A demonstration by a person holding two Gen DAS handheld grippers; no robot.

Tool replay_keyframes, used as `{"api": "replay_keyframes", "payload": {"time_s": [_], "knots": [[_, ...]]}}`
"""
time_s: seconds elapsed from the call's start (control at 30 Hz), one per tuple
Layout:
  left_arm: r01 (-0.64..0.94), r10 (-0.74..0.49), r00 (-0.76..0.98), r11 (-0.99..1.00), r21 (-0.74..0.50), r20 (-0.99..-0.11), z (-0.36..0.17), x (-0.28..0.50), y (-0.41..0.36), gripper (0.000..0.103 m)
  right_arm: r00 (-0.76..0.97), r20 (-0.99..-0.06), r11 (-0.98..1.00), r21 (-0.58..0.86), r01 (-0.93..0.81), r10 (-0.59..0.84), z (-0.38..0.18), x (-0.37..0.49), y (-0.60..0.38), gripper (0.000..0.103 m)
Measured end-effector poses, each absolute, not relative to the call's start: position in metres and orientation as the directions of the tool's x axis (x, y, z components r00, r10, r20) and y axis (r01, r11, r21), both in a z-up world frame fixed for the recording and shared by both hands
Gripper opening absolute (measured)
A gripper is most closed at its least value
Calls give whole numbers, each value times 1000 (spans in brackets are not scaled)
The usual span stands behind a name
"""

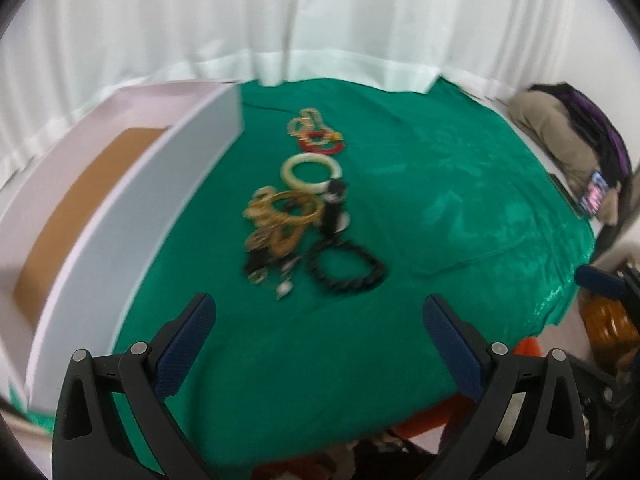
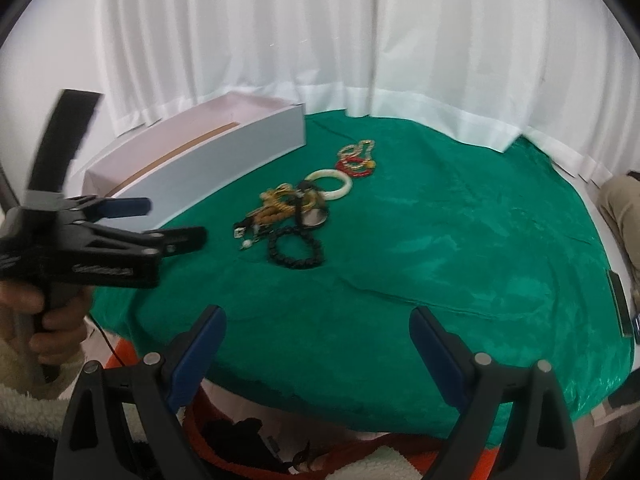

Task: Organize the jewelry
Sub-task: 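Reach the left tool into the pile and grasp the black-strap watch, then carry the watch toward the white box with the left tool while the right tool grasps the black bead bracelet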

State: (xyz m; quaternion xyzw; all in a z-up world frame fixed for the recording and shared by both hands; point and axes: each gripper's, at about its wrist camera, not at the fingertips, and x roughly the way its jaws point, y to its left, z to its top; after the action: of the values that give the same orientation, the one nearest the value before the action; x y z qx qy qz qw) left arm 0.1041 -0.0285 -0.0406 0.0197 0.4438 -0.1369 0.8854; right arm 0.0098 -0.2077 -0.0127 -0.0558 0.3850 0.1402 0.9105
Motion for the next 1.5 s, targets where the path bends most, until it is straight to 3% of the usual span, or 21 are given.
{"api": "replay_keyframes", "payload": {"time_s": [0.13,0.33,0.47,0.5,0.53,0.57,0.63,1.07,1.23,1.5], "knots": [[315,-245,548,946,-74,-800,-53,141,-48,102,677,-714,971,11,-240,176,-15,11,-225,95],[325,-174,521,946,6,-836,-86,193,-72,100,667,-724,976,39,-216,177,-23,12,-239,95],[312,-121,514,949,54,-849,-99,212,-79,75,670,-721,976,45,-214,180,-23,12,-244,95],[312,-115,513,948,59,-851,-101,214,-81,73,670,-720,976,43,-214,179,-23,12,-244,95],[312,-108,513,948,68,-851,-102,216,-83,64,670,-721,976,42,-214,178,-24,11,-244,95],[312,-99,515,947,78,-851,-104,217,-85,44,669,-721,976,44,-214,180,-25,11,-245,95],[321,-103,502,944,75,-858,-105,219,-86,19,667,-723,976,46,-212,179,-27,12,-246,95],[266,-244,572,958,-104,-783,-34,191,-41,18,655,-733,974,42,-225,183,-27,17,-241,95],[165,-173,607,982,-90,-775,-17,160,8,18,638,-726,939,31,-341,256,-28,42,-228,95],[19,-89,602,995,-98,-794,-33,107,68,18,404,-797,788,140,-600,450,-75,127,-153,92]]}}
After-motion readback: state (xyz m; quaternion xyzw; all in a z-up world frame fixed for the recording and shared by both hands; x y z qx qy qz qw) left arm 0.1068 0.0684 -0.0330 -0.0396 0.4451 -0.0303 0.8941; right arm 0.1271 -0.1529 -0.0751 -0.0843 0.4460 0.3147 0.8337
